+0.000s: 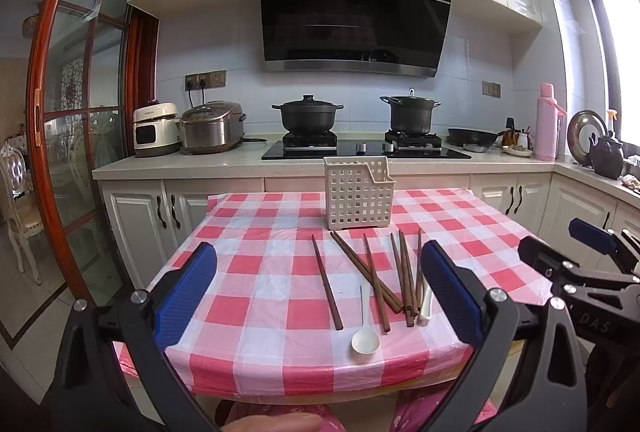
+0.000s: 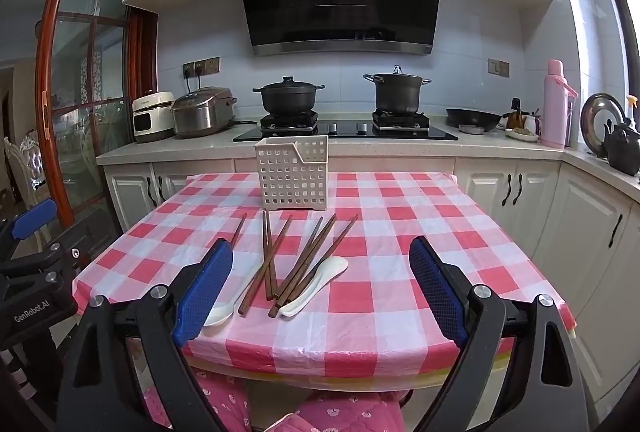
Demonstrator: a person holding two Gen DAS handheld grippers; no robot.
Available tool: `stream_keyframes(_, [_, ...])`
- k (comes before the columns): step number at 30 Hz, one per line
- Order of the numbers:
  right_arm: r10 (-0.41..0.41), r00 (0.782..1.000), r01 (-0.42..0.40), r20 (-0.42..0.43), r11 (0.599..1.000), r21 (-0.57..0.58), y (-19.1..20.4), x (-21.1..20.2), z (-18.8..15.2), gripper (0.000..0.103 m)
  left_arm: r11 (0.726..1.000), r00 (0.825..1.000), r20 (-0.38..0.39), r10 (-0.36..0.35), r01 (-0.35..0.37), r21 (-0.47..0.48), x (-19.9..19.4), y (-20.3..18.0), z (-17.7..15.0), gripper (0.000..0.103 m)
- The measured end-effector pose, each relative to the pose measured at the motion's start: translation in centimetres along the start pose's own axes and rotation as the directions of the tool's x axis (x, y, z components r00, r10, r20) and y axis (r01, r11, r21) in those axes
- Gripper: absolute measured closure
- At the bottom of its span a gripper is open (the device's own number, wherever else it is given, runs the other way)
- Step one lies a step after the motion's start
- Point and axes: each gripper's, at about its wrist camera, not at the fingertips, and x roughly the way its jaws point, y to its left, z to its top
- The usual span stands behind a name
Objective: Organize utensils
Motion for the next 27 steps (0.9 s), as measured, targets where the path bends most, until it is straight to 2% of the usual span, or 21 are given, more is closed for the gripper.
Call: stream_keyframes(27, [0.0,1.0,0.0,0.015,1.0,0.002,0.05,-0.47,-0.1,0.019,1.0,1.0,0.002,-0.01,0.01,0.002,-0.46,0.07,-0.06,0.005])
